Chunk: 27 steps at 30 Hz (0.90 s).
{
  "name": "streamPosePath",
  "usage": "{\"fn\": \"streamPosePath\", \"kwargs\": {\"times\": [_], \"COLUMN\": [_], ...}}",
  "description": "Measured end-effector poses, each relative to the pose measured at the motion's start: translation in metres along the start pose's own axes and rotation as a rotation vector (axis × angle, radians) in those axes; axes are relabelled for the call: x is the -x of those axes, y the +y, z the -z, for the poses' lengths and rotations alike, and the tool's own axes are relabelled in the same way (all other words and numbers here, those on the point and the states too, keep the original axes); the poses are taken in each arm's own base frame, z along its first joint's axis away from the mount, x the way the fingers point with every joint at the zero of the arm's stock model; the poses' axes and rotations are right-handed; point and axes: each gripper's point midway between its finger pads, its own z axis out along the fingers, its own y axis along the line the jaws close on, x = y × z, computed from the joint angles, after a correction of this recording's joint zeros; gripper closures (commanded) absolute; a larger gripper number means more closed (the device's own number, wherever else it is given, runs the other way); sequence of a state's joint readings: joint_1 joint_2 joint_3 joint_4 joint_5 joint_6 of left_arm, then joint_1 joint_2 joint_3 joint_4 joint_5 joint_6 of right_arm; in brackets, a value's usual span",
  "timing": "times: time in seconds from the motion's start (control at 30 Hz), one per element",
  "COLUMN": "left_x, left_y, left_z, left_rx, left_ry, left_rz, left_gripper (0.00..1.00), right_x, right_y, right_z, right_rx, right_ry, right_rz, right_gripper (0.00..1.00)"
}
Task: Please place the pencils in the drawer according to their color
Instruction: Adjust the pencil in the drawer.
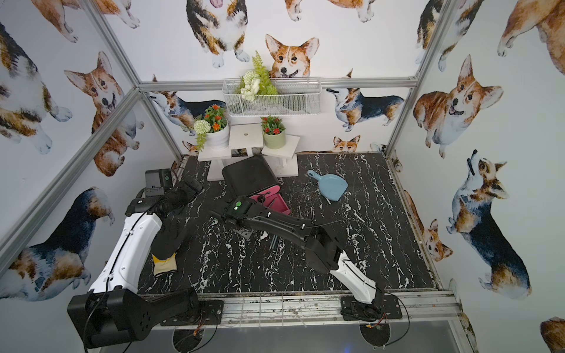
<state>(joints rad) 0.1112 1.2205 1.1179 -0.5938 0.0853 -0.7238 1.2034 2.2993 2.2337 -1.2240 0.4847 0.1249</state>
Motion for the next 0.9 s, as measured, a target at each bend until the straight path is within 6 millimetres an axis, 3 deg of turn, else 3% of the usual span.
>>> {"fn": "streamPosePath", "kwargs": {"times": [0.9], "left_x": [0.001], "left_y": [-0.002], "left_z": [0.005], "left_rx": [-0.011], "left_ry": [-0.011], "left_rz": [-0.004], "left_gripper": [0.0], "right_x": [0.001], "right_y": [-0.027], "right_z": [-0.003], "right_rx": [-0.037], "right_ry": [-0.001], "right_rz": [-0.073], "right_gripper": [0.42]}}
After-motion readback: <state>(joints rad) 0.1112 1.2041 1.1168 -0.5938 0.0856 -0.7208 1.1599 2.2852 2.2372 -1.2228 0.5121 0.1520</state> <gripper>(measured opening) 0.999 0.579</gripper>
